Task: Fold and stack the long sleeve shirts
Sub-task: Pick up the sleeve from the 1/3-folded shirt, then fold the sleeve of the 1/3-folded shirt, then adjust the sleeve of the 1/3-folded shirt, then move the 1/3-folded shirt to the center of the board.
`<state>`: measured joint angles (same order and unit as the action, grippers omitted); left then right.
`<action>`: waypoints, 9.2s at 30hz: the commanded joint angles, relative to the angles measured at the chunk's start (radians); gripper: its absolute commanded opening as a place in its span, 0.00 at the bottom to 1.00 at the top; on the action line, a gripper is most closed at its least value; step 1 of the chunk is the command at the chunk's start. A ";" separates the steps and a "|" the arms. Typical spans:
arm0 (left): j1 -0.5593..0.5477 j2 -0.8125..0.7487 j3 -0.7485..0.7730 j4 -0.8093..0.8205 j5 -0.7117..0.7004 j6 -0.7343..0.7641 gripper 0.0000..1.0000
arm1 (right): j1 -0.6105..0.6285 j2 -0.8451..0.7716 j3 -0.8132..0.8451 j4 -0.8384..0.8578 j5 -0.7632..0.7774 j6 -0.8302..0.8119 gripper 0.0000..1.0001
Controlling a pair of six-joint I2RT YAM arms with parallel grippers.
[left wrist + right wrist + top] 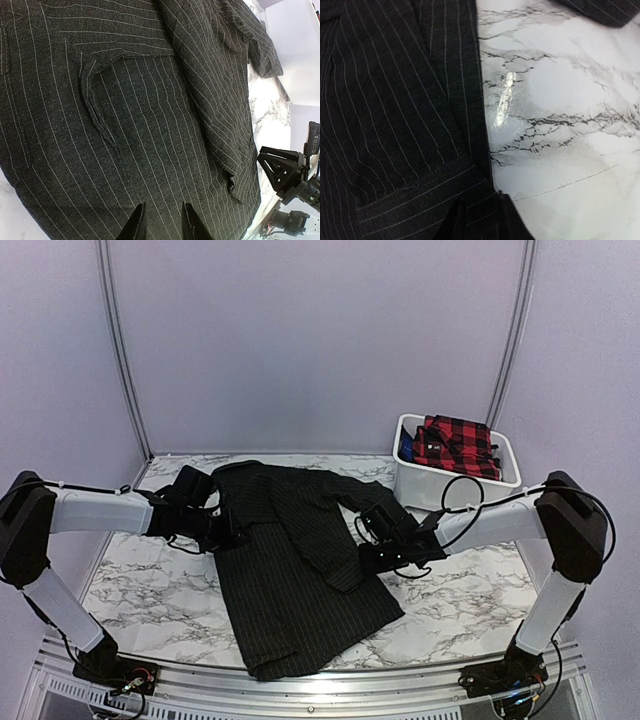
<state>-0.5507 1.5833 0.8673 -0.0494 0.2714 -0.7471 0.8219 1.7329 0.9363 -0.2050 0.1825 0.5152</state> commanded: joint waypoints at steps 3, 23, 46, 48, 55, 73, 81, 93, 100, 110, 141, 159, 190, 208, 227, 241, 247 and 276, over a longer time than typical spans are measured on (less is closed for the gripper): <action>0.009 -0.025 -0.014 0.021 0.014 0.001 0.25 | 0.010 -0.003 0.022 -0.033 0.027 -0.003 0.28; 0.013 -0.022 -0.008 0.020 0.025 -0.002 0.25 | 0.007 0.043 0.007 0.005 0.018 0.007 0.17; 0.023 -0.023 -0.005 0.011 0.032 0.013 0.25 | 0.026 -0.010 0.088 -0.062 0.091 -0.031 0.09; 0.026 -0.023 -0.008 0.011 0.031 0.014 0.25 | 0.026 -0.005 0.080 -0.055 0.081 -0.026 0.12; 0.028 -0.019 -0.005 0.011 0.036 0.015 0.25 | 0.026 -0.002 0.069 -0.034 0.064 -0.023 0.02; 0.168 0.086 0.137 0.032 0.050 -0.019 0.20 | 0.189 -0.189 0.376 -0.191 0.152 -0.252 0.00; 0.202 0.328 0.378 0.020 0.022 -0.036 0.18 | 0.367 -0.123 0.637 -0.314 0.214 -0.356 0.00; 0.204 0.571 0.571 0.135 0.083 -0.159 0.17 | 0.431 -0.020 0.766 -0.398 0.076 -0.382 0.00; 0.223 0.580 0.558 0.226 0.112 -0.225 0.17 | 0.445 0.061 0.745 -0.450 -0.057 -0.369 0.00; 0.249 0.438 0.425 0.194 0.091 -0.176 0.24 | 0.456 0.204 0.806 -0.535 -0.147 -0.372 0.00; 0.268 0.021 -0.020 0.082 0.066 -0.011 0.50 | 0.458 0.322 0.789 -0.430 -0.243 -0.272 0.50; -0.160 -0.468 -0.463 -0.061 -0.006 -0.170 0.42 | 0.385 0.084 0.247 -0.021 -0.347 0.015 0.33; -0.449 -0.430 -0.445 -0.051 -0.118 -0.314 0.09 | 0.381 0.153 0.191 0.134 -0.342 0.093 0.34; -0.453 -0.447 -0.435 -0.085 -0.104 -0.296 0.21 | 0.367 0.214 0.253 0.109 -0.332 0.075 0.32; -0.456 -0.446 -0.355 -0.147 -0.046 -0.248 0.00 | 0.365 0.201 0.331 -0.042 -0.287 0.031 0.00; -0.521 -0.503 -0.289 -0.255 0.079 -0.226 0.00 | 0.368 0.077 0.343 -0.324 -0.298 -0.035 0.00; -0.539 -0.497 -0.293 -0.257 0.076 -0.234 0.00 | 0.379 0.063 0.308 -0.306 -0.307 -0.001 0.00; -0.265 -0.239 -0.095 -0.085 -0.068 -0.133 0.31 | 0.301 0.085 0.383 -0.069 -0.168 -0.058 0.33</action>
<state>-0.8402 1.2495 0.7353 -0.2424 0.1665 -0.9100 1.1511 1.7443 1.2354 -0.3656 -0.0166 0.4885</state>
